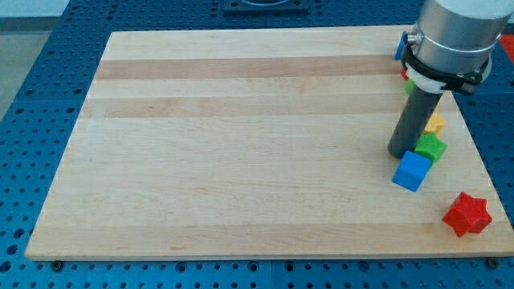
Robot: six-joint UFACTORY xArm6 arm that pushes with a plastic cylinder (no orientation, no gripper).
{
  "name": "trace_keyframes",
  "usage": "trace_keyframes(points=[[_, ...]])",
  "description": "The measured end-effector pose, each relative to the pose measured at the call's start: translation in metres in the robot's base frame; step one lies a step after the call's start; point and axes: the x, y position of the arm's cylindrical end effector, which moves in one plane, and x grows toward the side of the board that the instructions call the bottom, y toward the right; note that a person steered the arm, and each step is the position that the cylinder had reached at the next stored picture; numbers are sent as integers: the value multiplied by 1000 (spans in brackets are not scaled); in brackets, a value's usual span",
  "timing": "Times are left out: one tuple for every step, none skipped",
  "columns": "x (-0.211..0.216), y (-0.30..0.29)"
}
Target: Move the green star below the yellow heart
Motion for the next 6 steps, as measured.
trace_keyframes(points=[[0, 4], [0, 4], [4, 6], [10, 8], [12, 10], [12, 9]])
